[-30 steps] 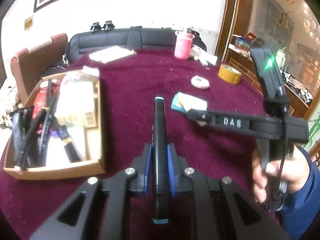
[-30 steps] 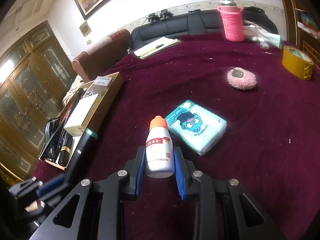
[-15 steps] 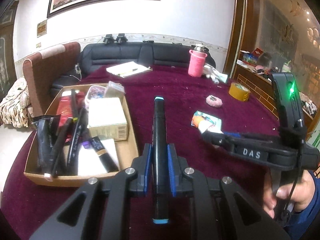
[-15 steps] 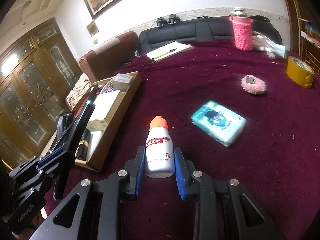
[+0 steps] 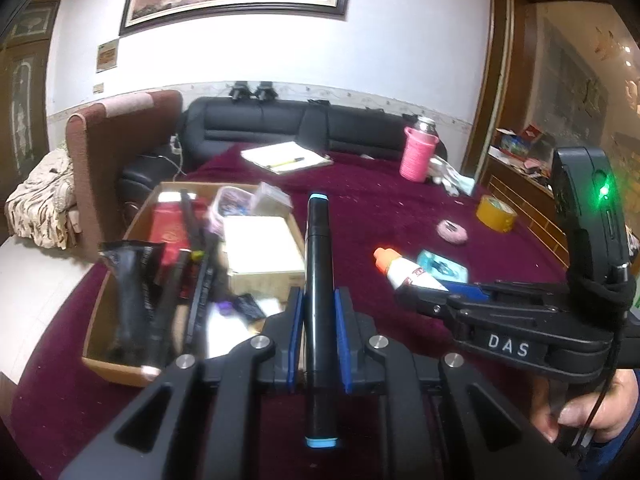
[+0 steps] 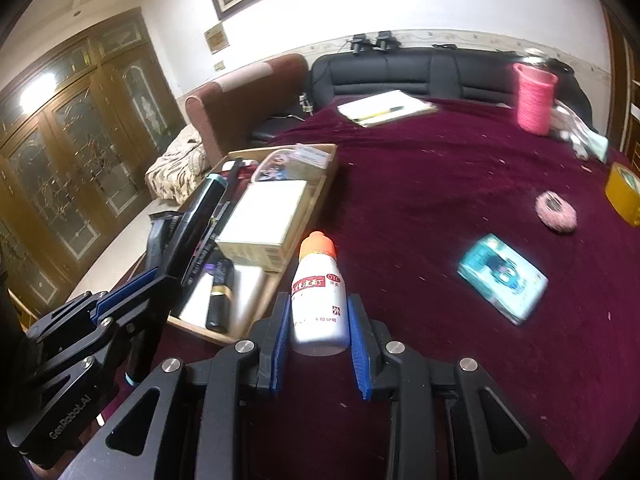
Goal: Organize objects
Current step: 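Carry the marker and glue bottle over the tray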
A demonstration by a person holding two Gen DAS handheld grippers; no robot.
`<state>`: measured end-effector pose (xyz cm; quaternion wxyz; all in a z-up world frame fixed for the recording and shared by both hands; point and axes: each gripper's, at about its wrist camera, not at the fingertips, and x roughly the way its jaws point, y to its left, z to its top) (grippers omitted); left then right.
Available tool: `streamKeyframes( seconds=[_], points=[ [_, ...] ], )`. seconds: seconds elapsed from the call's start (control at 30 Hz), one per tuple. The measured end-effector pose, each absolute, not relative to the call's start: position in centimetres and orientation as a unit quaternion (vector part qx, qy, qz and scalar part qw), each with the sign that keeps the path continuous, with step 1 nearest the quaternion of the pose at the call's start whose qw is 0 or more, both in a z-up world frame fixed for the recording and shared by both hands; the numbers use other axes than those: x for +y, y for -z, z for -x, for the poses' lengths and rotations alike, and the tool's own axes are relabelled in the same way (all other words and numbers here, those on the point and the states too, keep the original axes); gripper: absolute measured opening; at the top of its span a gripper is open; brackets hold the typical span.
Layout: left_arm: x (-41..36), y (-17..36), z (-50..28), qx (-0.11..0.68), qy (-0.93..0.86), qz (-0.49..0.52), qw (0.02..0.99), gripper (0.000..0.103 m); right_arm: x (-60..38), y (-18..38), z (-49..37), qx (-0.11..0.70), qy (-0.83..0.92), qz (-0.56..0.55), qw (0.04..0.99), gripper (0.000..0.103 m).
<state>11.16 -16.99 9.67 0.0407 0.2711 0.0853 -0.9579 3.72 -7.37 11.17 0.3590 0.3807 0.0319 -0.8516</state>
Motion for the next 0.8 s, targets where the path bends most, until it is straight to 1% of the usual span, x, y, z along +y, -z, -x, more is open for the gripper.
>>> streamKeyframes(
  seconds=[0.4, 0.57, 0.8],
  points=[
    [-24.0, -8.3, -10.4, 0.121, 0.948, -0.275, 0.108, 0.015, -16.8, -12.3, -1.8, 0.067, 0.835, -0.386, 0.387, 0.031],
    [-25.6, -7.8, -10.0, 0.126, 0.944, -0.280, 0.124, 0.015, -20.0, -12.2, -0.5, 0.071, 0.829, -0.394, 0.391, 0.031],
    [-26.2, -7.2, -8.8, 0.113, 0.941, -0.290, 0.135, 0.015, -23.1, -11.8, 1.2, 0.080, 0.827, -0.400, 0.387, 0.031]
  ],
)
